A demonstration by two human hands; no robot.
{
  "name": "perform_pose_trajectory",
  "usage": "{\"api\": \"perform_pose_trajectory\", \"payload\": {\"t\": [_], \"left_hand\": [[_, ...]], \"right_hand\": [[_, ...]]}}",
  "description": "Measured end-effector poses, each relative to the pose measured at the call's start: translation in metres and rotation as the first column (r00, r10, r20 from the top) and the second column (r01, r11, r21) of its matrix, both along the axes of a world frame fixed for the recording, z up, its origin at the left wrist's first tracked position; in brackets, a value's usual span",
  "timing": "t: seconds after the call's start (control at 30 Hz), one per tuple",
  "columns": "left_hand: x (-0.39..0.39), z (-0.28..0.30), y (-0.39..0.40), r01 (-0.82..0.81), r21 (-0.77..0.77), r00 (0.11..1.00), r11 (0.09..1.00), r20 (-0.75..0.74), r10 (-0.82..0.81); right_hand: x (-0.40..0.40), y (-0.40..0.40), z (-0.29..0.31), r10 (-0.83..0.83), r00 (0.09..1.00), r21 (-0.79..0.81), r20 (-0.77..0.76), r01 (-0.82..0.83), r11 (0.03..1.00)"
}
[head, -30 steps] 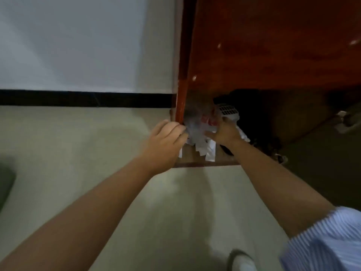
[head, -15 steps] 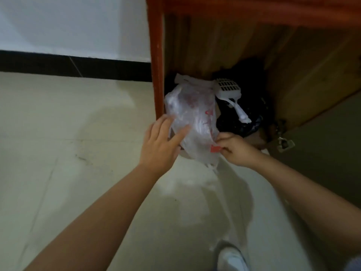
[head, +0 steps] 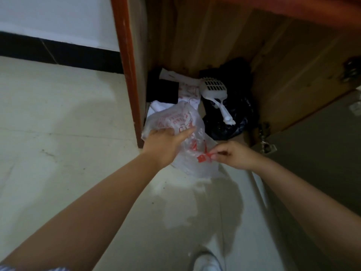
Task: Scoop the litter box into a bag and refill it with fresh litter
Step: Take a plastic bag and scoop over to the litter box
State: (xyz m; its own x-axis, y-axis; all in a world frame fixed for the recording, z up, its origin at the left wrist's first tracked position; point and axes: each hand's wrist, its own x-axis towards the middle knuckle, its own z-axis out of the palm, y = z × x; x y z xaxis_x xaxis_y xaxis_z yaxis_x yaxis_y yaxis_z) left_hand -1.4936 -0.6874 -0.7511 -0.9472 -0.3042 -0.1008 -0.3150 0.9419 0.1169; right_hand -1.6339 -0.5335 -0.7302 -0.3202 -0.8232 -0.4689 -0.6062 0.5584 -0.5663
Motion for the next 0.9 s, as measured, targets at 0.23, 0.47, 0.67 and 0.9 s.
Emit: {"api": "perform_pose_trajectory", "payload": {"t": [0.23, 0.47, 0.67, 0.9], "left_hand": [[-0.002, -0.004, -0.01, -0.165, 0.107, 0.981, 0.98, 0.12, 0.152], [0.033, 0.017, -0.015, -0.445, 0.609, 0.895, 0.656, 0.269, 0.357], [0.08, 0.007, -0.015, -0.593, 0.534, 0.788, 0.603, 0.23, 0.571], [0.105, 0.034, -0.038, -0.489, 0.489, 0.858, 0.722, 0.121, 0.499]], "right_hand": [[-0.062, -0.031, 0.001, -0.339, 0.906, -0.249, -0.252, 0.278, 0.928], [-0.102, -0.092, -0.052, -0.293, 0.757, 0.091, -0.584, 0.42, 0.903], [-0.08, -0.092, -0.038, -0.391, 0.692, -0.02, -0.607, 0.478, 0.878], [0.024, -0.026, -0.001, -0.348, 0.759, -0.133, -0.551, 0.332, 0.934]]}}
